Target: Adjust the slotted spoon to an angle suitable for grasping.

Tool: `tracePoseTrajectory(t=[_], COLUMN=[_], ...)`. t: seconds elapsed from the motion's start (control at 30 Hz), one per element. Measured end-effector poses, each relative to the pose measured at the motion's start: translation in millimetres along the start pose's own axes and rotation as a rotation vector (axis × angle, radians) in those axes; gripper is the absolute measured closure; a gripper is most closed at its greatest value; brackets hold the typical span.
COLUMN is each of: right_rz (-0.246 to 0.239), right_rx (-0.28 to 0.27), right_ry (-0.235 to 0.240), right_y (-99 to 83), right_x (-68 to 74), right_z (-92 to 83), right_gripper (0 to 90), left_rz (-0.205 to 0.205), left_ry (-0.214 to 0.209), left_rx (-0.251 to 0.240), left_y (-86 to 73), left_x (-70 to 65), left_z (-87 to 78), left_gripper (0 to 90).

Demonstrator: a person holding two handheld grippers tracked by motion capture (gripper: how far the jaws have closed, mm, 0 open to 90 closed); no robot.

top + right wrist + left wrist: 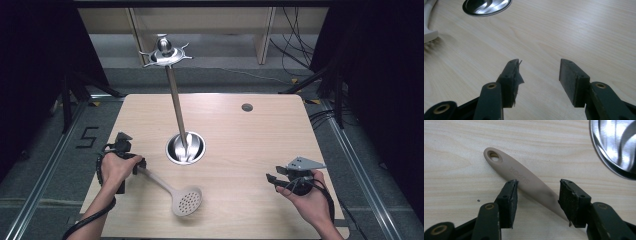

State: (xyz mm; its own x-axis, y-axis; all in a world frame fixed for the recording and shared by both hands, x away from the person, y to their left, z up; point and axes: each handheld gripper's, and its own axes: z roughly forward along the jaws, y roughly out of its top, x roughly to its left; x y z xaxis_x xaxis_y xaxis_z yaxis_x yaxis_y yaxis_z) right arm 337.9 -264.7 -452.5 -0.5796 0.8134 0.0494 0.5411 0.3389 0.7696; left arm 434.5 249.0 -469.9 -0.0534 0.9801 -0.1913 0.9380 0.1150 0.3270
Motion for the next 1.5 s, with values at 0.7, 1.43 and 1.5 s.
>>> tracePoseTrajectory(t=[0.7,1.43,1.5], right_rz=[-0.010,-0.006,-0.006], right_rx=[0.027,0.040,0.041], right_ry=[0.000,0.003,0.003], right_y=[-1.1,-1.6,-1.6], right_x=[-0.7,0.5,0.4], right_z=[2.4,3.5,3.4], right_gripper=[49.9,49.9,49.9], left_rz=[-0.013,0.035,0.057], left_ry=[0.044,0.046,0.047], left_rx=[0.097,0.193,0.197], left_y=[-2.2,-1.1,-0.7], left_x=[-8.1,-17.4,-18.8], left_z=[6.2,14.2,14.0], left_gripper=[38.1,44.9,47.6])
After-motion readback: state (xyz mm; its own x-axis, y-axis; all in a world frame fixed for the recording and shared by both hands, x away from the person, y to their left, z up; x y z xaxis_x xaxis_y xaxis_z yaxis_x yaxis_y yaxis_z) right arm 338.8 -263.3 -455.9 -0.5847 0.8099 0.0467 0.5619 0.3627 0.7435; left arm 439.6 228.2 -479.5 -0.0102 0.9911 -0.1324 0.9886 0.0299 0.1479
